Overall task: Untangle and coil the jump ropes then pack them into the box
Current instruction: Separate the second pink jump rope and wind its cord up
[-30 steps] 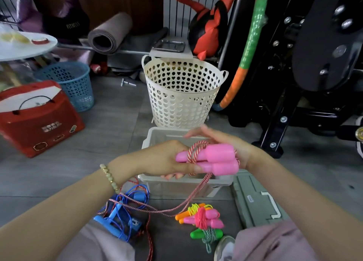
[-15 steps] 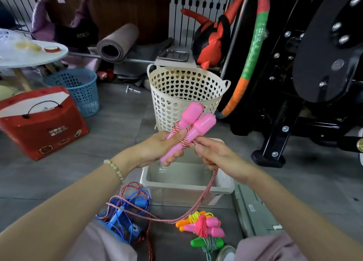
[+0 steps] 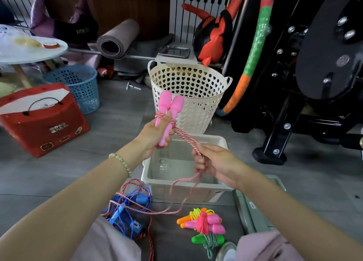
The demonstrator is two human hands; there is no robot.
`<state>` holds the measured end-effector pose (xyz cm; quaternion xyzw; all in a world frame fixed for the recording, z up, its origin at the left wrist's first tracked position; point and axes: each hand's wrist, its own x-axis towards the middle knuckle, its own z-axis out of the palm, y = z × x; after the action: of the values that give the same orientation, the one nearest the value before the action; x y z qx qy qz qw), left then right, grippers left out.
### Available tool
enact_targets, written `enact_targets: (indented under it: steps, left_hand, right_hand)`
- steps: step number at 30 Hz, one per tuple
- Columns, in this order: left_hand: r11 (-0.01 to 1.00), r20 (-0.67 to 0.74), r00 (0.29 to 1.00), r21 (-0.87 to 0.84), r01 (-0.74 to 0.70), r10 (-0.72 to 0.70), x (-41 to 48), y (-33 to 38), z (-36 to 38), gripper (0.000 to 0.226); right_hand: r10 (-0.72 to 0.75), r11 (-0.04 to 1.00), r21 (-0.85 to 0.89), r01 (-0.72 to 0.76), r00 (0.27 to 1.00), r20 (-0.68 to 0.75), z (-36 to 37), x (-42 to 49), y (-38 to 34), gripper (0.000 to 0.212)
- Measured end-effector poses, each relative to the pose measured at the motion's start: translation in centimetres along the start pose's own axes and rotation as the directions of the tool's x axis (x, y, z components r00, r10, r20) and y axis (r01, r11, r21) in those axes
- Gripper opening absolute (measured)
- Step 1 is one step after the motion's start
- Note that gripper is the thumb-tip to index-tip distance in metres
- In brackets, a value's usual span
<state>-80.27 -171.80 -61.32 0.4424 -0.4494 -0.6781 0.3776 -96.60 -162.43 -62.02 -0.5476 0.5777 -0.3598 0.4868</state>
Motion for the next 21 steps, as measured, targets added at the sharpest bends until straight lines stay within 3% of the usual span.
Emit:
enact_targets:
  steps: [2, 5, 8, 11, 13, 15, 19, 21]
  left_hand:
    - [1.0, -0.014, 1.0, -0.001, 0.02, -0.02, 0.2, 0.1, -0.2, 0.035]
    - [0.997, 0.028, 0.999, 0.078, 0.027, -0.029, 0.3, 0.1, -0.2, 0.04]
    - [0.99, 0.077, 0.997, 0.14, 0.02, -0.031, 0.2, 0.0, -0.2, 0.041]
    - [0.983, 0.077, 0.994, 0.169, 0.066, -0.079, 0.3, -0.2, -0.4, 0.04]
    - [0.983, 0.079, 0.99, 0.153, 0.101, -0.114, 0.3, -0.1, -0.5, 0.039]
    - [0.981, 0.087, 0.987, 0.153, 0.118, -0.132, 0.4, 0.2, -0.7, 0.04]
    - [0.971, 0.119, 0.984, 0.215, 0.104, -0.132, 0.4, 0.2, -0.9, 0.039]
    - [0.957, 0.124, 0.987, 0.282, 0.065, -0.103, 0.5, -0.2, -0.9, 0.038]
  right_hand:
    - [0.001, 1.0, -0.017, -0.001, 1.0, 0.016, 0.1, 0.0, 0.0, 0.013]
    - [-0.146, 0.935, -0.333, 0.123, 0.988, -0.046, -0.7, 0.5, 0.1, 0.013]
    - [-0.013, 0.972, -0.235, 0.012, 1.0, -0.004, -0.9, 0.4, 0.7, 0.013]
    - [-0.116, 0.945, -0.31, 0.102, 0.993, -0.027, -0.9, -0.1, 0.0, 0.027]
    - [-0.286, 0.804, -0.558, 0.206, 0.956, -0.06, -1.5, -0.6, -0.7, 0.03]
    - [-0.373, 0.656, -0.727, 0.202, 0.924, -0.079, -2.3, -1.0, -1.0, 0.026]
    - [-0.419, 0.567, -0.805, 0.175, 0.903, -0.098, -3.8, -1.4, -1.1, 0.027]
    - [-0.402, 0.461, -0.874, 0.153, 0.914, -0.052, -3.8, -1.6, -1.5, 0.029]
